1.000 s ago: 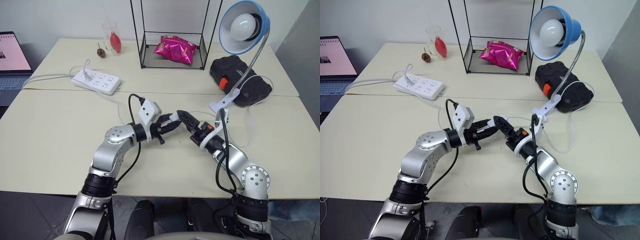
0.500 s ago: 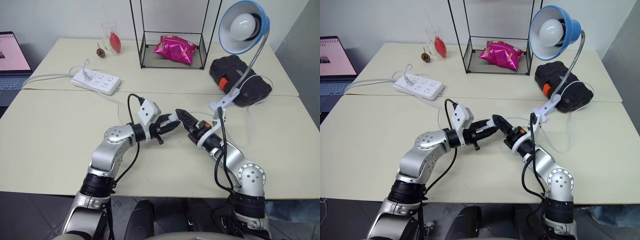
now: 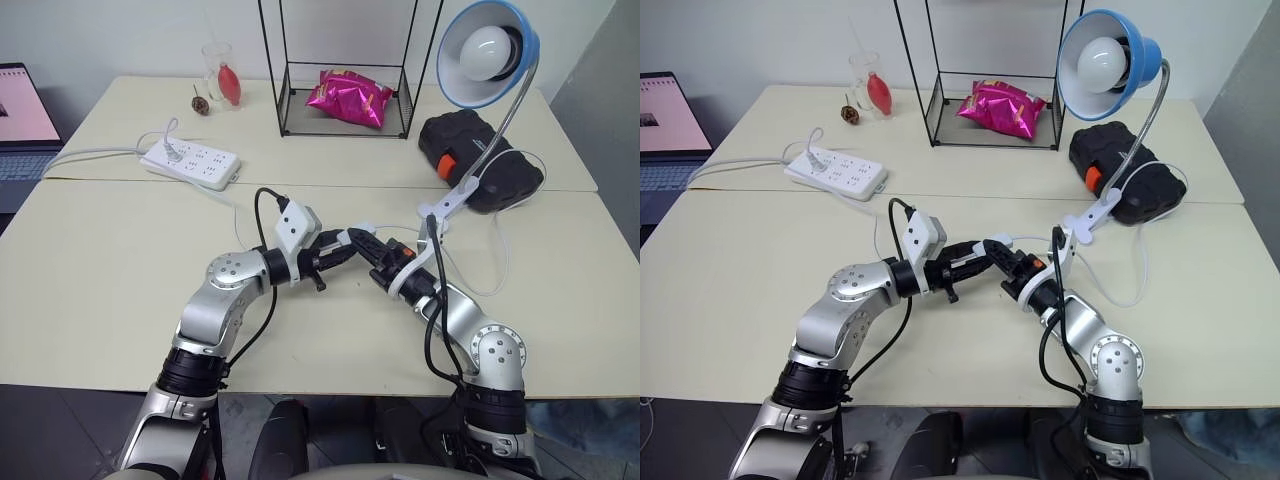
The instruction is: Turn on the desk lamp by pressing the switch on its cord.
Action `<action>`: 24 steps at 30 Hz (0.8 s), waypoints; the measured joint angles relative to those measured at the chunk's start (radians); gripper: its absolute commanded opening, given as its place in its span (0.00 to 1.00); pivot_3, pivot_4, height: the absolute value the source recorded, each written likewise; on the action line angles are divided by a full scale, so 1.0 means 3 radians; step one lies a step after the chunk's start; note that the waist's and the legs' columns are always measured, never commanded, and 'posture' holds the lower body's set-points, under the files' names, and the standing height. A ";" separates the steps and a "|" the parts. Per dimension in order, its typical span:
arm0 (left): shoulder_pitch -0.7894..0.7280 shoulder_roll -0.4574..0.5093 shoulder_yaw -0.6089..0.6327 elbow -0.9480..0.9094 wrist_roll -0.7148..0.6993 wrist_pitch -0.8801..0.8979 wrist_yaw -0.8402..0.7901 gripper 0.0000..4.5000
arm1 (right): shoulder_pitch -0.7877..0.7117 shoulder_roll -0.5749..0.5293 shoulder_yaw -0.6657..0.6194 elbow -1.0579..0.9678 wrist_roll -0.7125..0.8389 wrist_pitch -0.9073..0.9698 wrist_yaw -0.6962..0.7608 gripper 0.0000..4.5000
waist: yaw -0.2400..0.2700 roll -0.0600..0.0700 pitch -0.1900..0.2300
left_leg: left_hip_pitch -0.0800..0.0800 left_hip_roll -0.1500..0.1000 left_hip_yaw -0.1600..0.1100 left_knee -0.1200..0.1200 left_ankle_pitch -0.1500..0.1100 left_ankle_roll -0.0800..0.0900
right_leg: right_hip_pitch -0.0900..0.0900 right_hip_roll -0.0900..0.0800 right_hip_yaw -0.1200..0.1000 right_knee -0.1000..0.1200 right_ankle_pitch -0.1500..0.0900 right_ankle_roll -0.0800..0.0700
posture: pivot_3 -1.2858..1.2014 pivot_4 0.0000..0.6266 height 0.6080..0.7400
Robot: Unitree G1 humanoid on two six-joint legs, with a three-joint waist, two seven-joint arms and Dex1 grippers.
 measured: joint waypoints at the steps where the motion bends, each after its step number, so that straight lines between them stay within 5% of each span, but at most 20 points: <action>1: 0.0000 0.0000 0.0000 0.0000 -0.0001 -0.0001 0.0000 0.25 | 0.0000 0.0000 0.0000 0.0000 0.0001 -0.0001 0.0000 0.20 | -0.0001 0.0000 0.0000 | 0.0000 0.0000 0.0000 0.0000 0.0000 0.0000 | 0.0000 0.0000 0.0000 0.0000 0.0000 0.0000 | 0.52 0.24 1.00; 7: 0.0000 0.0000 0.0000 0.0000 -0.0010 -0.0013 0.0003 0.25 | 0.0000 0.0001 -0.0009 0.0008 0.0034 -0.0005 0.0008 0.20 | -0.0003 0.0000 0.0000 | 0.0000 0.0000 0.0001 -0.0005 0.0000 0.0000 | -0.0003 0.0000 0.0000 0.0000 0.0000 -0.0001 | 0.52 0.24 1.00; 8: 0.0000 0.0000 0.0000 0.0000 -0.0012 -0.0015 0.0003 0.25 | 0.0000 0.0001 -0.0009 0.0008 0.0037 -0.0005 0.0008 0.35 | -0.0004 0.0000 0.0000 | 0.0000 0.0000 0.0001 -0.0005 0.0000 0.0000 | -0.0003 0.0000 0.0000 0.0000 -0.0001 -0.0001 | 0.52 0.24 1.00; 13: 0.0004 0.0001 -0.0029 0.0000 -0.0003 -0.0015 0.0007 0.25 | 0.0000 -0.0008 -0.0010 0.0007 0.0066 -0.0017 0.0018 0.59 | -0.0007 0.0000 0.0000 | 0.0000 0.0000 0.0001 -0.0007 0.0000 0.0000 | -0.0004 0.0000 0.0001 0.0000 -0.0001 -0.0002 | 0.52 0.24 1.00; 24: 0.0007 -0.0001 -0.0029 0.0000 0.0004 -0.0017 0.0013 0.25 | 0.0053 -0.0009 -0.0076 0.0000 0.0274 -0.0063 -0.0133 0.59 | -0.0009 0.0000 0.0000 | 0.0000 0.0000 0.0001 -0.0010 0.0000 0.0000 | -0.0005 0.0000 0.0001 0.0000 -0.0001 -0.0002 | 0.52 0.24 1.00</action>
